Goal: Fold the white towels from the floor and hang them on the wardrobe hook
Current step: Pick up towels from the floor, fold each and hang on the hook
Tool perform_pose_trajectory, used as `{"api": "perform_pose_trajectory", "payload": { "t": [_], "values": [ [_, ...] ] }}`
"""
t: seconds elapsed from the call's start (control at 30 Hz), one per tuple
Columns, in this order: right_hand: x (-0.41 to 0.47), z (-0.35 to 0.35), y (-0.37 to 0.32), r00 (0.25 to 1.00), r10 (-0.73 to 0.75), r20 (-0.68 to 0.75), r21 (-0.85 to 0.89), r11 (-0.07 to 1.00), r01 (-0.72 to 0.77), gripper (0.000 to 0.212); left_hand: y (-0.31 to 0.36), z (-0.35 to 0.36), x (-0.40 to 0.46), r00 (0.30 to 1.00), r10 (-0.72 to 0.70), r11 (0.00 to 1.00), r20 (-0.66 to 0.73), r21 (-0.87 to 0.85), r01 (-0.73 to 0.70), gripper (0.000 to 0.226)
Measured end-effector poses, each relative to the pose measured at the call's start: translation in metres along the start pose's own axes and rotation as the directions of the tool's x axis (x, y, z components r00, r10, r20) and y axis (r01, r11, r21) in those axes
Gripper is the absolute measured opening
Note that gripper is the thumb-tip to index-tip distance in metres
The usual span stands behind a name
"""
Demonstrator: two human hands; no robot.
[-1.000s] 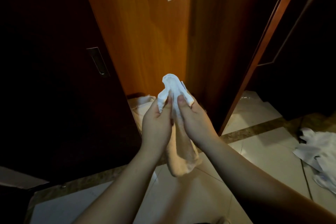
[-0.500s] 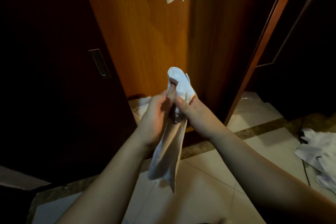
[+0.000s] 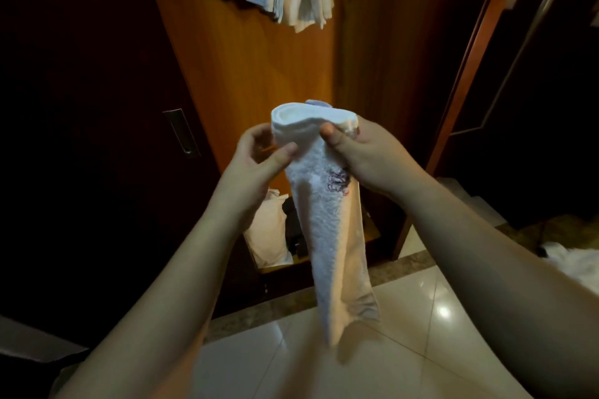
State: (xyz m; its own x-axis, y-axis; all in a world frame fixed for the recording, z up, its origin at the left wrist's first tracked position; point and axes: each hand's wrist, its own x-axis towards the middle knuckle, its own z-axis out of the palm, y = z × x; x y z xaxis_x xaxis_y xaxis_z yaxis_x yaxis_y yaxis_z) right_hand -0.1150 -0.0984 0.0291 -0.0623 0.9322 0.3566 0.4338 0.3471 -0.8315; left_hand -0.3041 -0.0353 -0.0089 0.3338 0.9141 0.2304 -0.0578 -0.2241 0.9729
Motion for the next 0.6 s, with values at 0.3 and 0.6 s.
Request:
{"api": "perform_pose_trajectory", "payload": {
  "t": [0.3,0.6],
  "values": [
    [0.020,-0.024,-0.015,0.996,-0.077,-0.043,0.058,0.995,0.079,0.045,0.027,0.019,0.025,0.977,-0.024,0.987,0.213,-0.152,0.057,0.037],
    [-0.008,-0.003,0.080,0.927,0.319,0.198,0.744,0.567,-0.354,0.094,0.063,0.029,0.046,0.952,-0.112,0.893,0.285,-0.391,0.223,0.027]
  ]
}}
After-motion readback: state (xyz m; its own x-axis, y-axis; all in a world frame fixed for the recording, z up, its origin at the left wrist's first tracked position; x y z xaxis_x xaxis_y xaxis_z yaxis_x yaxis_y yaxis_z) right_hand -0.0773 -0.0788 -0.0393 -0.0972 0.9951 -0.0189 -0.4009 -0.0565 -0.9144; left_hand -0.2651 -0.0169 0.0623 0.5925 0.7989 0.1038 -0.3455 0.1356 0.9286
